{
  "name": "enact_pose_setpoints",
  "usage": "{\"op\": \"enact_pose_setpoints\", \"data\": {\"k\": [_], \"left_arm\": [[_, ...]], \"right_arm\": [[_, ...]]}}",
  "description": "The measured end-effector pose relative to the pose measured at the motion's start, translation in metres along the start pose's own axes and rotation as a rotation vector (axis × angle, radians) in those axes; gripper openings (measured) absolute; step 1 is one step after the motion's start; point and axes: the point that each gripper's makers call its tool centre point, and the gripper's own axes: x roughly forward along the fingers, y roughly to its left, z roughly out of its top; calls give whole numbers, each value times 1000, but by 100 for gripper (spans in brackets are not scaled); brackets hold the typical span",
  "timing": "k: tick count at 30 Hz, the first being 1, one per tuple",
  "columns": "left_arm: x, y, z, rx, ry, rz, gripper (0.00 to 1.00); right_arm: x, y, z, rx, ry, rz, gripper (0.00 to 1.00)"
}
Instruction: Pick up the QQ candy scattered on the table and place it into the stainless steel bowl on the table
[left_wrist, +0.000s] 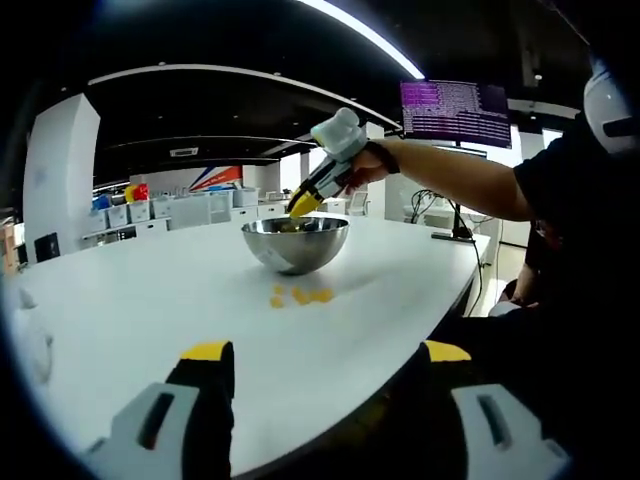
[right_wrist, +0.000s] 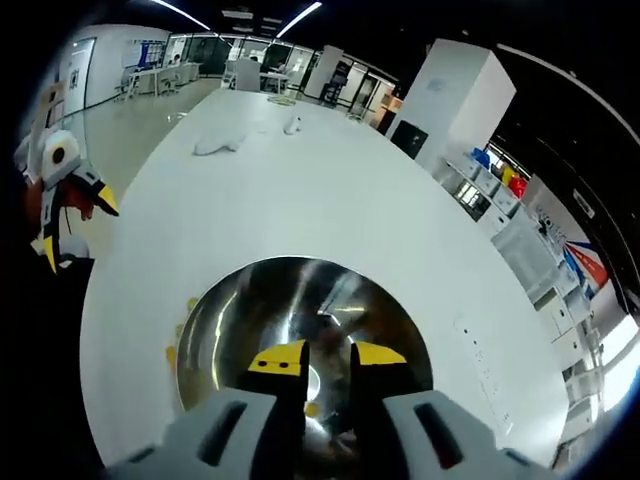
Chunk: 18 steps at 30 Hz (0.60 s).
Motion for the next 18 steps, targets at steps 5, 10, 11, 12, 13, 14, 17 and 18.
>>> {"op": "enact_pose_setpoints", "data": {"k": [5, 10, 11, 12, 13, 14, 17, 18], "left_arm": [[-1, 0, 2, 3, -2, 2, 74], [-1, -4, 5, 12, -1, 0, 74], [-1, -5, 5, 14, 0, 0, 74], [-1, -5, 5, 15, -1, 0, 74], [-1, -5, 6, 16, 0, 0, 74], [-1, -6, 6, 18, 0, 0, 74], [0, -8, 7, 22, 2, -1, 74], [0, -9, 7, 24, 2, -3, 74]], "right_arm": [[-5, 1, 2, 0, -9, -5, 18], [-18, 2, 6, 2, -38, -22, 17], [-23, 2, 7, 5, -52, -29, 17], [-27, 2, 8, 9, -65, -35, 17], [-31, 2, 8, 15, -75, -41, 17], [-36, 4, 7, 17, -83, -45, 17], [-52, 8, 2, 28, -113, -64, 17], [-57, 10, 0, 36, -125, -72, 17]]}}
